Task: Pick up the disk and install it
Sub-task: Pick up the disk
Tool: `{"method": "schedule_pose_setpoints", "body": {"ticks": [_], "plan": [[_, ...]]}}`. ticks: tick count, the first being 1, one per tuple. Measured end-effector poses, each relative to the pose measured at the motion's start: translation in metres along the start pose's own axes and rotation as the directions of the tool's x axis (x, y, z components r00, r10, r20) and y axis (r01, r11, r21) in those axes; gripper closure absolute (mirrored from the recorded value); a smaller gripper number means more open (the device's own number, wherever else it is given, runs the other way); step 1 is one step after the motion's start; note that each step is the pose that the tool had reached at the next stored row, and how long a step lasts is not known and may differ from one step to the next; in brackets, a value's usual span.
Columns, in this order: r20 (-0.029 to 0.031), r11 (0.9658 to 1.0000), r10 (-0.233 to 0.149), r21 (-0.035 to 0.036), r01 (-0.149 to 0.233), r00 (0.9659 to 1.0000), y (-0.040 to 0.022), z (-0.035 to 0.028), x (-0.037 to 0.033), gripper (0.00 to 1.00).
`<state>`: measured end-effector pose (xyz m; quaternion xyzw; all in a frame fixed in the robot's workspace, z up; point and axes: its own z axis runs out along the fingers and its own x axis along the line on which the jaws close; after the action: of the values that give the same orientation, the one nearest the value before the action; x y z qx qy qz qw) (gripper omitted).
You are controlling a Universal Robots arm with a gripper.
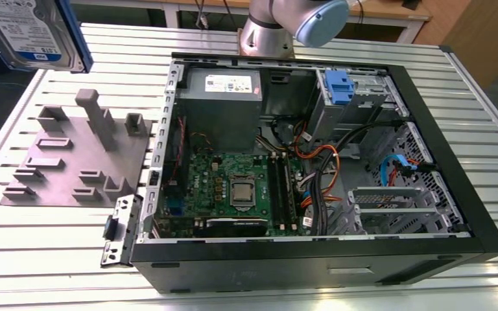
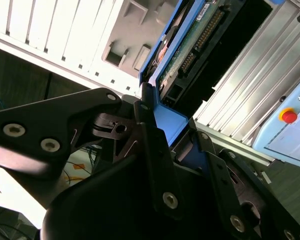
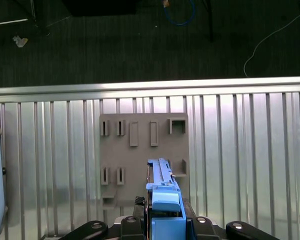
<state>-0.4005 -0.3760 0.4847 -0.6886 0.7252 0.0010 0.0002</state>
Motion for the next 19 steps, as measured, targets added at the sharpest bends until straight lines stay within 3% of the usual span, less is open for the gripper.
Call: {"method": "schedule_pose_setpoints", "body": {"ticks": [19], "plan": [[0.0,1.0,0.0,-0.0001,0.0,1.0,-0.0067,0.0,-0.0003,0.64]]}}
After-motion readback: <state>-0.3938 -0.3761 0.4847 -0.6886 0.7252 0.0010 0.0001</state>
